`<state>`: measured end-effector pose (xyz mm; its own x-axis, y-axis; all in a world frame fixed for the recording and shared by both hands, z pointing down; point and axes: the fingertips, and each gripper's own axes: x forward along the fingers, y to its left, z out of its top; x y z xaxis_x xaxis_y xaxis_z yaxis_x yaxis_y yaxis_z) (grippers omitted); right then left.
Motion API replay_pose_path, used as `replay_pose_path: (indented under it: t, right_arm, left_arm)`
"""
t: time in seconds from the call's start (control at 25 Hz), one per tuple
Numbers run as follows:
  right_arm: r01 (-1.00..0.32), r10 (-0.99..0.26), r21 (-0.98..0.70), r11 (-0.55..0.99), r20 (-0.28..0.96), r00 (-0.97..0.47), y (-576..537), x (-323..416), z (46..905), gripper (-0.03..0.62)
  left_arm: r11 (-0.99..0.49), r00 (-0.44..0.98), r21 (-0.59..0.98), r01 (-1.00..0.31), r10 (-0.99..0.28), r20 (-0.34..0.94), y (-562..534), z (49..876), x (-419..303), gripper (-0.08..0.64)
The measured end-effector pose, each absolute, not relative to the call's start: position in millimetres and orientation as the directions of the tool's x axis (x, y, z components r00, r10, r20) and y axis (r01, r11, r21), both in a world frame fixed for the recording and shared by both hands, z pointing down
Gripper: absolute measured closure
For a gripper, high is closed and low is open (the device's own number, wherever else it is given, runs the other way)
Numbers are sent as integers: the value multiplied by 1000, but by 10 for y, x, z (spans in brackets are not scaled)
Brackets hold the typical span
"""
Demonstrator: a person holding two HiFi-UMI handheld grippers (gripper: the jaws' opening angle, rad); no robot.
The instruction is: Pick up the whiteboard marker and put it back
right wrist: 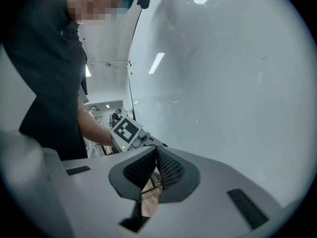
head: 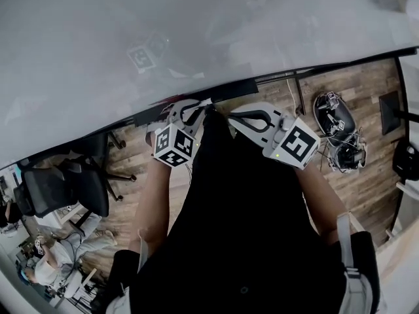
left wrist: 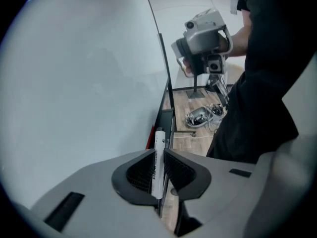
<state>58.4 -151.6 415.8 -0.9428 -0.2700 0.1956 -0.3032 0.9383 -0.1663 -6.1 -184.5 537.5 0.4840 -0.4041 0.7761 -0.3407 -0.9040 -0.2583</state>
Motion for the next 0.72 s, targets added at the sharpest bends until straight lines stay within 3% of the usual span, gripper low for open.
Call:
replay_pose_path:
  t: [0.4,0.72]
  right_arm:
    - [-208,-196,-71,976,143,-970,-1556,554,3780,572]
    - [-189,-186,-41,981,85,-979,-1567,514,3413,572]
  left_arm:
    - [-778,642,-178,-603,-605,470,-1733,4475,114,492]
    - [-655,652,9,-756,-751,100,-1617,3512,-265,492]
